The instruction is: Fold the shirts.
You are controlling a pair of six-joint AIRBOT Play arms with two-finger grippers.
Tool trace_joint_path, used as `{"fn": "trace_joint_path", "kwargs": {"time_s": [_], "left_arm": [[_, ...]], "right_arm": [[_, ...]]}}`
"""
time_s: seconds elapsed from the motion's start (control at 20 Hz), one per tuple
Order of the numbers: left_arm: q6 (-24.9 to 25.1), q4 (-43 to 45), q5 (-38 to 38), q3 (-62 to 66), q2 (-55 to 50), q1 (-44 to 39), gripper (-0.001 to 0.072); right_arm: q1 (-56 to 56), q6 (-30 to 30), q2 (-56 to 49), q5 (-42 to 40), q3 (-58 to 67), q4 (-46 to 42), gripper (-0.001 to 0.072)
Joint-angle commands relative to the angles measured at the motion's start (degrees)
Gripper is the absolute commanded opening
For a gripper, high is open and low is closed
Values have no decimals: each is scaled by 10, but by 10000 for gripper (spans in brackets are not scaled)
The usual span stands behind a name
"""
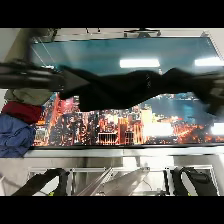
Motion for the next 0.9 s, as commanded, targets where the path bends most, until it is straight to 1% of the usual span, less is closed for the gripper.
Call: {"fn": "trace_joint_path", "kwargs": {"time_s": [0.0, 0.05, 0.15, 0.25, 0.35, 0.5, 0.55, 0.65, 0.75, 0.8, 0.85], "left_arm": [[-12, -31, 27, 76, 107, 20, 29], [-12, -28, 33, 78, 124, 20, 30], [-25, 18, 40, 61, 144, 20, 30], [-35, 43, 42, 0, 146, 20, 30], [-35, 42, 42, -73, 122, 15, 31], [-31, 44, 47, -176, 48, -14, 31], [-13, 44, 52, -208, 14, -25, 32], [18, 44, 72, -259, -62, -43, 31], [45, 44, 101, -295, -142, -52, 35], [59, 43, 114, -304, -181, -52, 164], [67, 44, 124, -304, -219, -49, 355]], "right_arm": [[-42, 2, 86, -52, 81, -30, 19], [-45, 0, 93, -56, 80, -31, 20], [-47, 0, 78, -39, 77, -28, 20], [-47, 0, 38, -16, 61, -7, 20], [-46, 1, -15, 13, 30, 12, 20], [-42, 2, -102, 47, -48, 12, 20], [-35, -4, -132, 48, -84, 12, 21], [-16, -25, -193, 32, -155, 12, 20], [13, -51, -259, -10, -220, 12, 20], [27, -64, -293, -37, -243, 12, 20], [41, -77, -330, -60, -257, 12, 21]]}}
